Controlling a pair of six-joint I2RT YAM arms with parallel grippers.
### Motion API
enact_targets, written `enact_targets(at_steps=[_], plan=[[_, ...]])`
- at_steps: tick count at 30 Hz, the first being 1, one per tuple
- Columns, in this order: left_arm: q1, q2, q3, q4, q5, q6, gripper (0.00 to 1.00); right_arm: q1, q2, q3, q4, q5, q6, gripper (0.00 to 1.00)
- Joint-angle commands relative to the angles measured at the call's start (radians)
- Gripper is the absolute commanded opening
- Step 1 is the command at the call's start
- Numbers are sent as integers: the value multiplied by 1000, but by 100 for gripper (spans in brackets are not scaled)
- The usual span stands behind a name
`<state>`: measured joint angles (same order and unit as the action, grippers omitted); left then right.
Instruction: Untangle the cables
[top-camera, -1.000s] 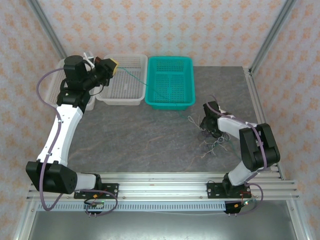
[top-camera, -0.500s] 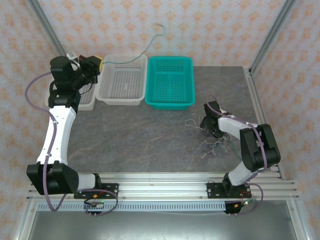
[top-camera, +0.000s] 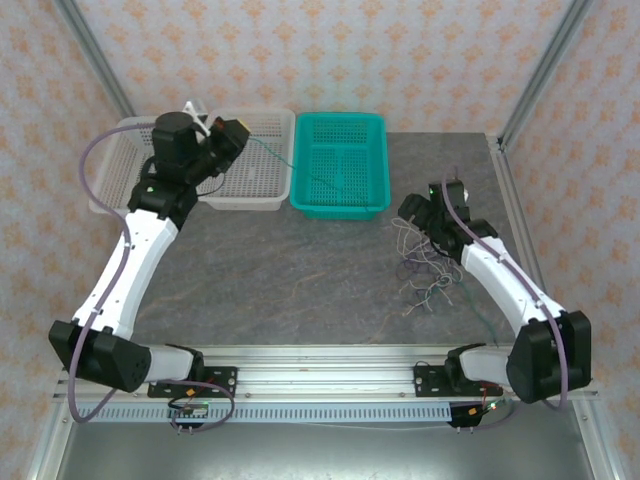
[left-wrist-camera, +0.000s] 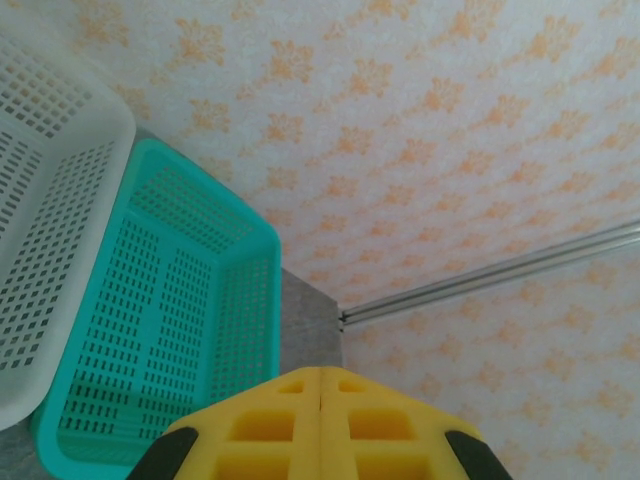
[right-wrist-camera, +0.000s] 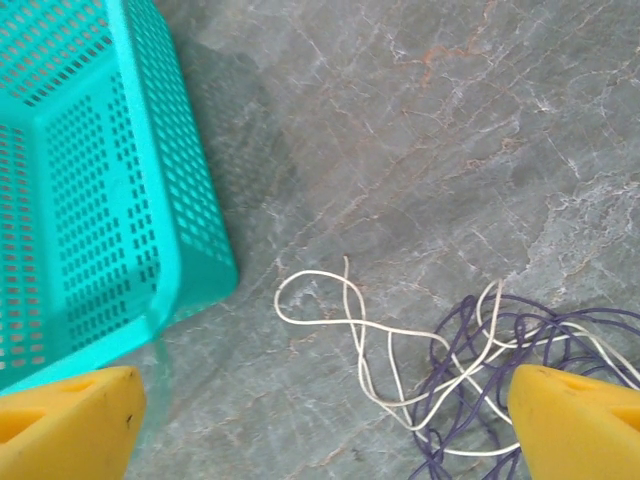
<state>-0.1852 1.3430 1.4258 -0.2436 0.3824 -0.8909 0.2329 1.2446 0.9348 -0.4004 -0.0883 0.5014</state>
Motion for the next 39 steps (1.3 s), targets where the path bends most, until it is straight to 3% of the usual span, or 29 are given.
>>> enact_targets(at_steps=[1, 6, 11, 16, 25, 29, 34, 39], plan=[[-54, 62, 20, 50, -154, 119, 0, -4, -37, 6, 17, -38, 55, 94], [-93, 144, 59, 103, -266, 164, 0, -4, -55, 24, 19, -54, 63, 94], [-92, 177, 127, 143, -236, 187, 0, -4, -56, 43, -31, -36, 49, 94], [-92, 222, 193, 67, -260, 240, 0, -4, -103, 27, -25, -16, 60, 93], [-134, 427, 183, 205, -199, 260, 0, -4, -90, 32, -39, -18, 61, 93], [-187, 498, 270, 131, -225, 341, 0, -4, -107, 22, -56, 0, 73, 93], [-271, 640, 472, -108, -286, 575, 0, -4, -137, 2, -67, 18, 75, 93], [-324, 790, 664, -257, -354, 640, 0, -5, -139, 1, -82, 23, 65, 93]])
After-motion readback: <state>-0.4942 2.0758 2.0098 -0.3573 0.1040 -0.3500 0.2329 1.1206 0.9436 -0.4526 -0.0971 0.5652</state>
